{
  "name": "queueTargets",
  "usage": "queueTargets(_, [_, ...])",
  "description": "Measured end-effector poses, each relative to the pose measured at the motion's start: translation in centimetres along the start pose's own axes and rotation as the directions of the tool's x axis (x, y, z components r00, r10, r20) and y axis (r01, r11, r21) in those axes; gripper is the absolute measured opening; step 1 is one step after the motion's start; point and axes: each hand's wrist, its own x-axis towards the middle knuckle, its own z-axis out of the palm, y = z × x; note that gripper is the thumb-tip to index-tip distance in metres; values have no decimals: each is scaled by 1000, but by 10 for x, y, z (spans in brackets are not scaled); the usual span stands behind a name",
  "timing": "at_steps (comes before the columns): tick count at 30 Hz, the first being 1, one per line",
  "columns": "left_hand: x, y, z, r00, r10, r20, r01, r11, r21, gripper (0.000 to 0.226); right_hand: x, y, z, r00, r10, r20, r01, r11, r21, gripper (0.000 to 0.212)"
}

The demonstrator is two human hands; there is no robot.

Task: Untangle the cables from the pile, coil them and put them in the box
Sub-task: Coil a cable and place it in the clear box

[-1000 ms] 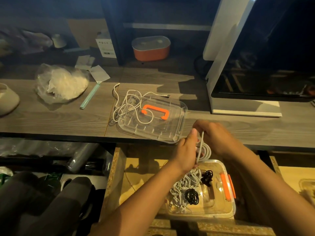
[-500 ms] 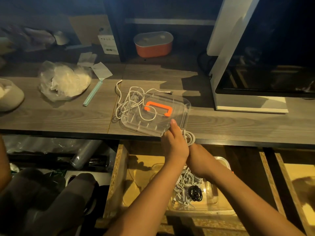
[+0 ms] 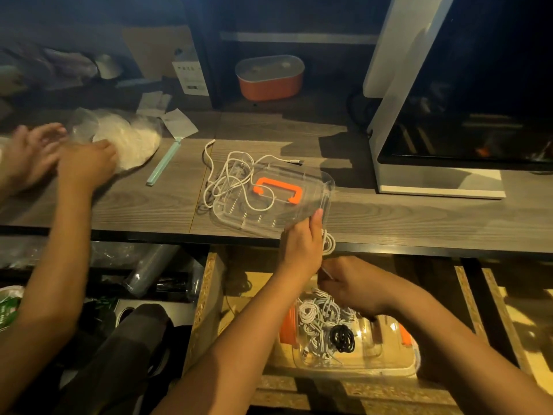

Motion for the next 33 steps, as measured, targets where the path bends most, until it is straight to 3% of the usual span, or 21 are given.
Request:
queueTargets(3, [-4,-6,0,986,-16,164,-34,954,297,56,-4,0,-20,996,-25,-81,9,982,-190,20])
queueTargets(6, [-11,-4,1,929,-166,331,102,974,203,46,-7,6,-46,986,-28,-162,1,985,-170,8])
queueTargets(8, [-14,8,2,870,-254,422,263,964,38,44,-9,13,-60,996,7,-93,11,982,186,8])
queueTargets(10, [-16,14,5,832,-242,499,375,909,-185,53,-12,20,-67,998,-55,2,43,807,589,12])
queueTargets(11, [-17,17,4,825,-225,518,410,870,-275,51,-12,23,-68,996,-93,12,58,706,706,15])
queueTargets(13, [-19,20,2,827,-198,526,452,791,-413,49,-10,26,-64,993,-115,-35,93,548,831,22])
queueTargets(15, [-20,23,2,853,-210,478,467,718,-517,51,-6,24,-56,985,-61,-159,168,475,864,26])
queueTargets(18, [-17,26,10,878,-340,338,479,580,-659,47,1,14,-36,929,55,-366,298,474,829,24])
queueTargets(23, [-13,29,19,785,-578,223,544,472,-693,38,12,9,-7,808,186,-558,361,592,721,21])
queueTargets(25, [-12,31,16,709,-646,283,596,335,-730,38,10,7,-1,802,216,-557,355,578,735,21])
queueTargets(28, [-8,37,8,576,-662,479,648,13,-761,41,7,1,9,802,247,-544,355,535,767,19])
queueTargets(30, [-6,38,6,534,-645,547,673,-67,-737,44,5,-1,13,794,248,-554,346,565,749,25])
queueTargets(33, [-3,37,1,535,-610,585,696,-76,-714,46,-3,-2,8,862,171,-478,320,548,773,36])
